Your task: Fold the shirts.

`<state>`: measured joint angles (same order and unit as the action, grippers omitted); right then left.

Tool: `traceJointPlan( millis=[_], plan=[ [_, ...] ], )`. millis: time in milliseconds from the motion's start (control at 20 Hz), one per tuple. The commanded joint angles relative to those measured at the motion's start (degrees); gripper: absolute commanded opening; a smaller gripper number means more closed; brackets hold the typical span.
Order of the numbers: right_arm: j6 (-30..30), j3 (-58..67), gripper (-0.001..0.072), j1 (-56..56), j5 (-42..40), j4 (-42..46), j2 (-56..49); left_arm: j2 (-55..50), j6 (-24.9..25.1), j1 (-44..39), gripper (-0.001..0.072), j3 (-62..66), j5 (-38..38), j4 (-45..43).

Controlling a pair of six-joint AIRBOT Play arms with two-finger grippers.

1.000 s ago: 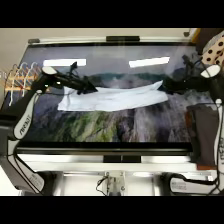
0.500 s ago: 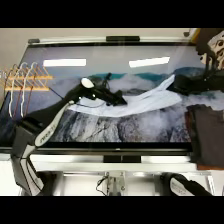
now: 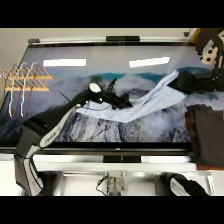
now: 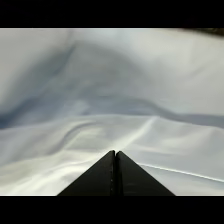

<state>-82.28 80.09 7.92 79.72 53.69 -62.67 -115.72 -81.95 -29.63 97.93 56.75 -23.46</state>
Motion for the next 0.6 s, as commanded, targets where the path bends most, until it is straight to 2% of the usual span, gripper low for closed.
traceJointPlan(
  millis=[0,250,400,550],
  plan=[
    [-0.2,0.1,0.0057,-5.4,-7.5,-2.1,-2.5,5.9,0.8,8.6,0.0036,0.2,5.5,-9.0],
    [1.4,2.5,0.0056,-21.8,-22.0,-5.4,-13.7,18.1,0.2,27.5,0.0037,0.2,19.0,-23.6],
    [1.4,8.1,0.0056,-29.9,-27.7,-5.4,-23.6,23.8,0.2,37.4,0.0037,0.2,22.0,-25.2],
    [0.4,11.9,0.0056,-34.8,-30.9,-7.3,-33.0,27.2,0.2,42.9,0.0037,0.2,22.6,-25.2]
  ],
)
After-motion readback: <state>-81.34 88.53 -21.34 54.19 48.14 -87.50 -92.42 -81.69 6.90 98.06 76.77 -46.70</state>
